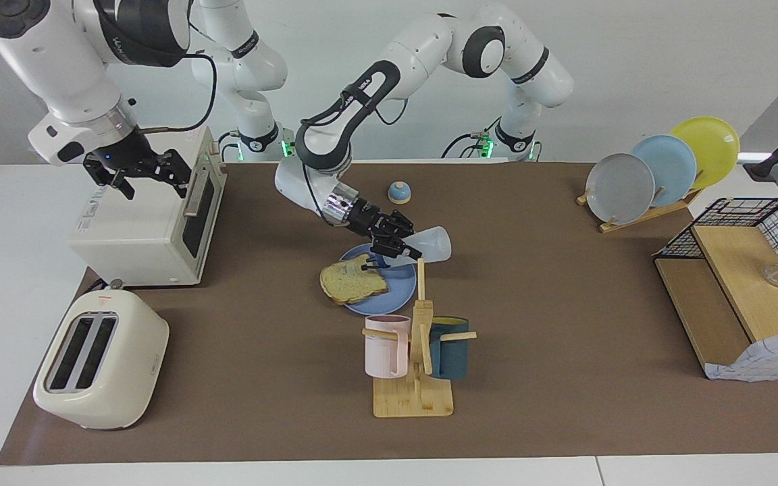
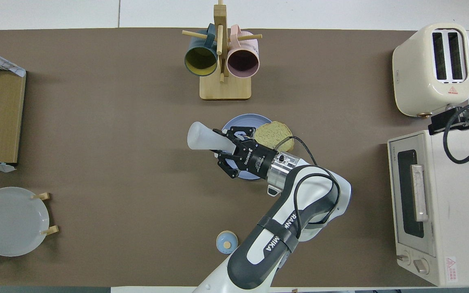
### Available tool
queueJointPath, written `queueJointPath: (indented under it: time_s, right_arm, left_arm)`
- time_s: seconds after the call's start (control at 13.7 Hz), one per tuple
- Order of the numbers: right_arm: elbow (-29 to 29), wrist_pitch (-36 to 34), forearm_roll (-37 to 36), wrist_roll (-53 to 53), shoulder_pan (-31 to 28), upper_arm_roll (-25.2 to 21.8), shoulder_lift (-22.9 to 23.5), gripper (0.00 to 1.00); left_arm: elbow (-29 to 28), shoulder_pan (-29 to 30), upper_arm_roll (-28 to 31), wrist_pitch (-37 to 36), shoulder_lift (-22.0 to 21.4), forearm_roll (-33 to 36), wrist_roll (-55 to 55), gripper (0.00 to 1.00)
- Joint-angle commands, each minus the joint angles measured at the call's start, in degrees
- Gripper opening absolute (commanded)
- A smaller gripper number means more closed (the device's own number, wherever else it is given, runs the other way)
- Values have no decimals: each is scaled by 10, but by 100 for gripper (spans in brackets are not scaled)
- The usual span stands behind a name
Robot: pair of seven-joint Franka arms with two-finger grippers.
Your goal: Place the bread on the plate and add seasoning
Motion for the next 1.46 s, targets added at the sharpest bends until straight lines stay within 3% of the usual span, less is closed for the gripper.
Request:
queueJointPath:
  time_s: [0.0, 0.29, 0.66, 0.95, 1.1, 1.39]
  right_arm:
    - [-1, -8, -2, -13, -7, 5, -5, 100]
    - [-1, -8, -2, -13, -7, 5, -5, 100]
    - [-1, -8, -2, -13, -7, 5, -5, 100]
    - [-1, -8, -2, -13, -5, 5, -6, 100]
    - [-1, -8, -2, -13, -2, 5, -6, 100]
    - [-1, -8, -2, -13, -3, 5, -5, 100]
  left_arm:
    - [1, 40, 4, 25, -1, -5, 4, 0]
    - [1, 71, 5, 42, 2, -1, 4, 0]
    - [17, 33, 0, 20, 2, -11, 4, 0]
    - [22, 19, 2, 18, -8, -57, -12, 0]
    - [-1, 28, 4, 37, -49, -98, -57, 0]
    - [-124, 52, 5, 96, -151, -116, -138, 0]
